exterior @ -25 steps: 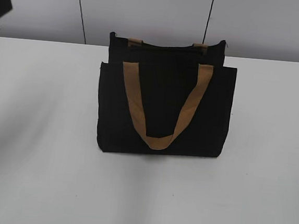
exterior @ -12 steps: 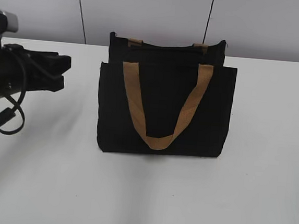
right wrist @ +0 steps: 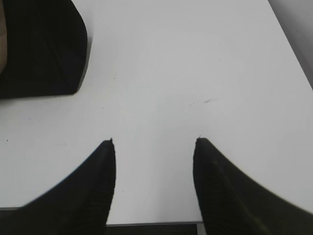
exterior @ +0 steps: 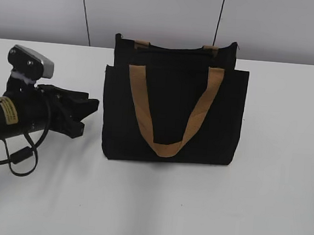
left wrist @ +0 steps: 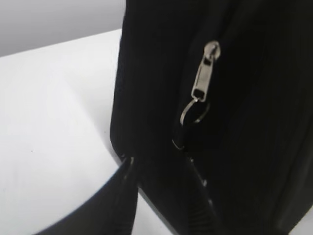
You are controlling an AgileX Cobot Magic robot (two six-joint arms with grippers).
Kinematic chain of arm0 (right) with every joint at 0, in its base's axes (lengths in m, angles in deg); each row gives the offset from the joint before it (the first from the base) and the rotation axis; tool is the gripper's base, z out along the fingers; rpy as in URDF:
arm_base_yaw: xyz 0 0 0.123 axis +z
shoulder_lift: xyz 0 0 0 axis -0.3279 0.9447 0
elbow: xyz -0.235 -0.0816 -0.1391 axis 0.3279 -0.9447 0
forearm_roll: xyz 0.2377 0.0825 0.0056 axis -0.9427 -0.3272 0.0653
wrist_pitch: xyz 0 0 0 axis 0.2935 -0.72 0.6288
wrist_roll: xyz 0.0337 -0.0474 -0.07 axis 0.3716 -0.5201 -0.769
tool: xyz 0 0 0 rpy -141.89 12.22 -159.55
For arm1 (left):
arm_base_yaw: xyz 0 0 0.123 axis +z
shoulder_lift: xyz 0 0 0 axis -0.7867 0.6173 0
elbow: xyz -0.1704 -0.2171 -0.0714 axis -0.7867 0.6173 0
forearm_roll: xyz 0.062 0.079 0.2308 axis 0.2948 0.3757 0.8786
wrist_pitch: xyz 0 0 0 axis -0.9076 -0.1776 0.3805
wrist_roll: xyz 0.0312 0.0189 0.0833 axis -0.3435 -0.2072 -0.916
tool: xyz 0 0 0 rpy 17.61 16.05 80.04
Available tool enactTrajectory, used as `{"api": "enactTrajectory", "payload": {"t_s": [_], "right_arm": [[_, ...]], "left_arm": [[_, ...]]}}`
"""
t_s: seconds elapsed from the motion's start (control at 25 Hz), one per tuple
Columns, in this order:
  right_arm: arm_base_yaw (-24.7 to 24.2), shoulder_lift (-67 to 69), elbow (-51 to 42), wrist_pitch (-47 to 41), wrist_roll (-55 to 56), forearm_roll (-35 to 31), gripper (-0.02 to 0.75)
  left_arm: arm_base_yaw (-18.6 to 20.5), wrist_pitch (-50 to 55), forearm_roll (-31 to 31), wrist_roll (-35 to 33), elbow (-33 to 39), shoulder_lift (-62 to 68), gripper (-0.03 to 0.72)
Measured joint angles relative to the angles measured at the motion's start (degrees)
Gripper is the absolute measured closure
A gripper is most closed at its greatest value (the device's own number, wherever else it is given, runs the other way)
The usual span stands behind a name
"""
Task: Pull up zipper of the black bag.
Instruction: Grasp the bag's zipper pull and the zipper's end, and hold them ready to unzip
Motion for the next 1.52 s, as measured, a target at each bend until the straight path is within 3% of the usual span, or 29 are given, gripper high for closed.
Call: {"api": "enactTrajectory", "payload": {"t_s": [0.32,0.88,1.52], "right_arm": [[0.00,0.00,0.00,0.00,0.00,0.00,0.337],[0.00,0.00,0.00,0.00,0.00,0.00,0.337],[0.00,0.00,0.00,0.00,0.00,0.00,0.337]], "left_arm": [[0.00,-3.33,2.50,0.00,-0.48,5.56,0.434],[0.00,-3.95,9.88,0.00,-7.36,12.15,0.390],[0.00,-6.05,10.12,0.00,-10.56,15.43,0.409]]}}
